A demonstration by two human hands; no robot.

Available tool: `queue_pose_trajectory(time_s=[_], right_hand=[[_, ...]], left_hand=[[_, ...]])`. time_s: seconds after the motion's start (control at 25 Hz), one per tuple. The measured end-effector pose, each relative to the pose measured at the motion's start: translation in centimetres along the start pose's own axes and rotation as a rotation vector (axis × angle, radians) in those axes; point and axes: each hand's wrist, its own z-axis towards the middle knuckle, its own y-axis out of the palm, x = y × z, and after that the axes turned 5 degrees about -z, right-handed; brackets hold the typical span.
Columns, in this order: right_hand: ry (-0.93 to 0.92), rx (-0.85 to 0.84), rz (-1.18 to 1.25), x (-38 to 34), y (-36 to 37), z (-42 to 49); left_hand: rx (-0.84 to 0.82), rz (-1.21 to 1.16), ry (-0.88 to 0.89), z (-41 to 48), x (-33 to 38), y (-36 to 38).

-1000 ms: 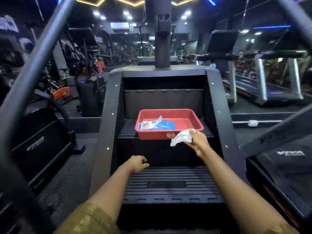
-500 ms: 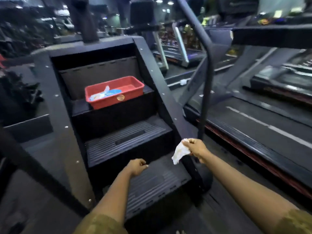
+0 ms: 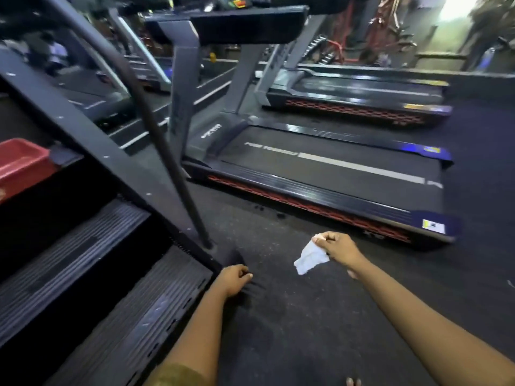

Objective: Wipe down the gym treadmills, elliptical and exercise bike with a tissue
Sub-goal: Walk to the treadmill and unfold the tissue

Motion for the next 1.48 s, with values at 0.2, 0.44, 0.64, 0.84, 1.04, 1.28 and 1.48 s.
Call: queue_pose_trajectory(time_s=[0.2,0.44,0.64,0.84,1.04,1.28,1.48], right_hand=[[0.03,0.073,0.007,4.8,-12.3,3.8],[0.01,0.04,0.046,4.6,-19.0,10.5],[-0.076,-0.172,0.021,-0.5,-15.1,19.5],[-0.157,-0.375,-0.078,-7.8,-7.5,31.0],[-0.188,-0.569,-0.062,-16.9,-0.8,40.2],[-0.209,-0.74,-0.018,-26.1,7.5,49.3],[-0.28,-0.908,-0.033,-33.6,15.7,57.3]], left_hand=[[-0.065,0.057,0.075,6.4,12.8,4.9],[-0.005,0.151,0.127,10.9,20.1,5.3],[0.131,0.078,0.032,14.4,17.2,2.0],[0.26,-0.044,-0.05,19.1,12.3,-3.5],[0.426,-0.15,-0.091,25.1,10.0,-13.3],[0.651,-0.212,-0.081,30.5,7.8,-23.7],[0.76,-0.3,-0.143,36.3,3.3,-30.6]])
